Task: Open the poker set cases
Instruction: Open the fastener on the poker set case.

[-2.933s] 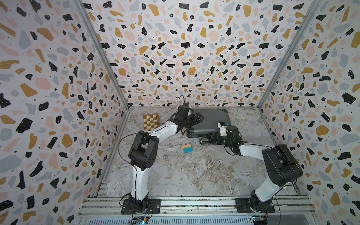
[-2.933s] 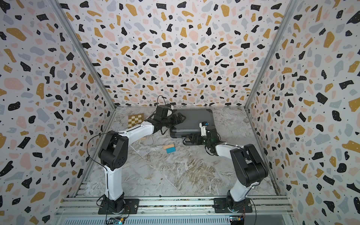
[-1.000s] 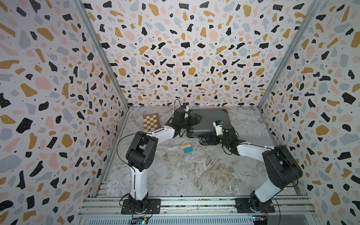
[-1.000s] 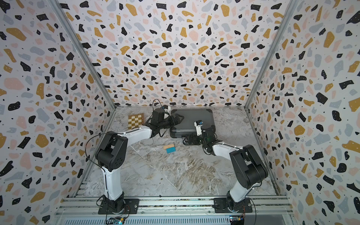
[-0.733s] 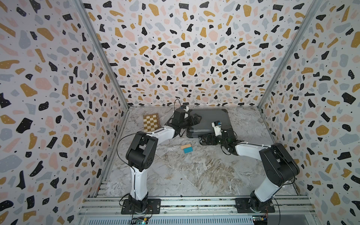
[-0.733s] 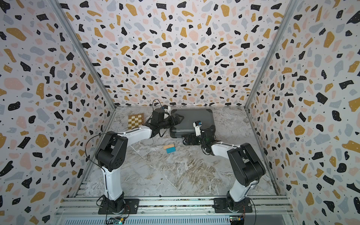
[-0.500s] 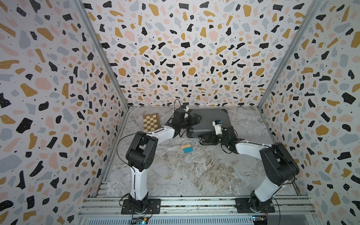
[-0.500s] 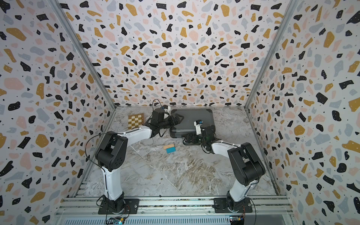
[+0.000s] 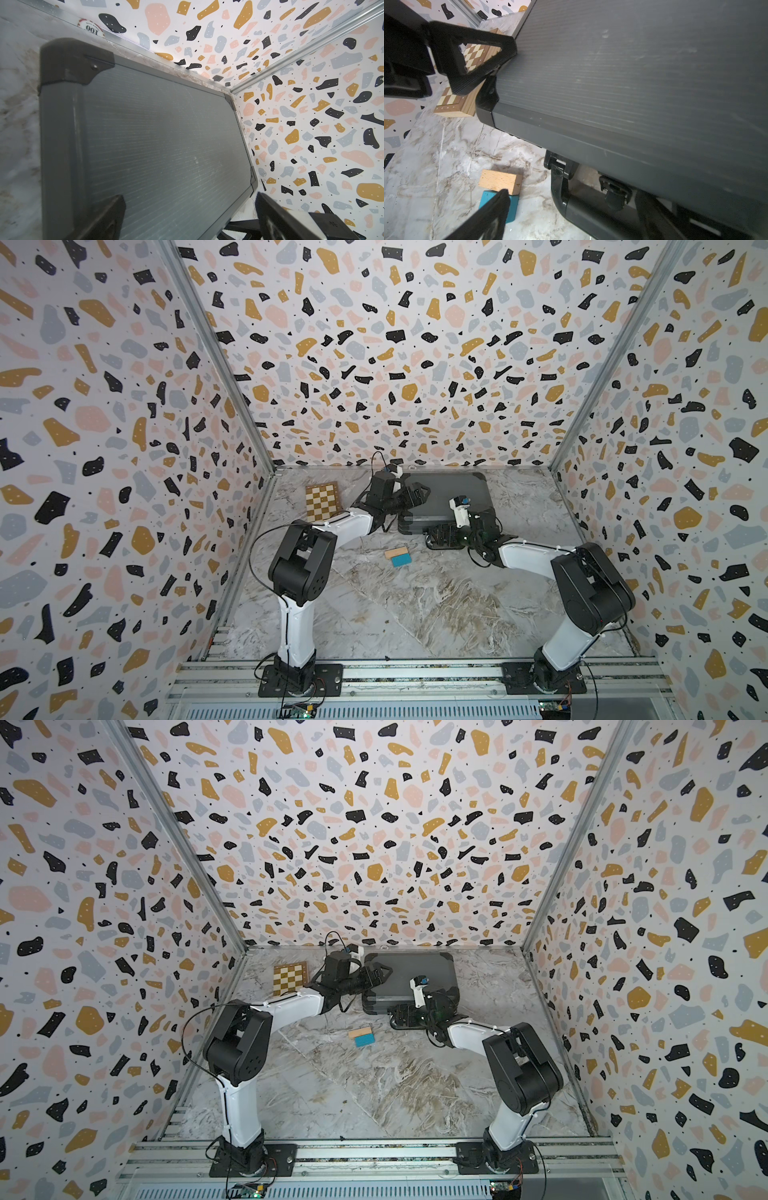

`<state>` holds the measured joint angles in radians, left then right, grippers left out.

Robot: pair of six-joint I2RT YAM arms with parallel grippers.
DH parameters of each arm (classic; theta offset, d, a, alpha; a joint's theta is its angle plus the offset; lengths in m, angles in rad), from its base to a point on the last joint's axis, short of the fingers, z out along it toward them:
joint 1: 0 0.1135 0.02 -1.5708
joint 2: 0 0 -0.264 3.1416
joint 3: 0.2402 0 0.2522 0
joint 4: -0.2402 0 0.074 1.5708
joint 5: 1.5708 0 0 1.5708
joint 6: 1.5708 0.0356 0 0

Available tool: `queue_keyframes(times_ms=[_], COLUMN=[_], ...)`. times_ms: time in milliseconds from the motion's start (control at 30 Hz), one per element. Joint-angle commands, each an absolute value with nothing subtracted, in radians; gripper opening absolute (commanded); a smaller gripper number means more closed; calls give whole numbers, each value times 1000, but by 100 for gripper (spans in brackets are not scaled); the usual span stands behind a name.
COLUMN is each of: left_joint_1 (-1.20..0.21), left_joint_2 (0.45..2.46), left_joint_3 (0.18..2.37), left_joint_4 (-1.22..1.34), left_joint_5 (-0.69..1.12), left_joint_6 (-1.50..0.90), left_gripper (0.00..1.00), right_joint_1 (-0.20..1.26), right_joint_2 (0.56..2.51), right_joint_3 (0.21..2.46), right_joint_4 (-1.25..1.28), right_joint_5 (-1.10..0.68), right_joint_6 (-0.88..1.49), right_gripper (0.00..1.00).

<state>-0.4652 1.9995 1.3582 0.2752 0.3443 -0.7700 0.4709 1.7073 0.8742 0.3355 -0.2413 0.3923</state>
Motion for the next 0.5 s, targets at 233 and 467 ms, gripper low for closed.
queue_keyframes(times_ms=[233,467], left_joint_1=[-455,-453], left_joint_2=[2074,2076], left_joint_3=[1309,1318], left_joint_4=[14,3], left_joint_5=[324,324], left_joint_6=[-773,-767], left_gripper=[99,99], right_joint_1=[480,482], right_joint_2=[1800,1795], right_joint_3=[939,904], right_joint_4=[355,330], right_joint_5=[-252,-100], right_joint_6=[364,382], right_gripper=[97,97])
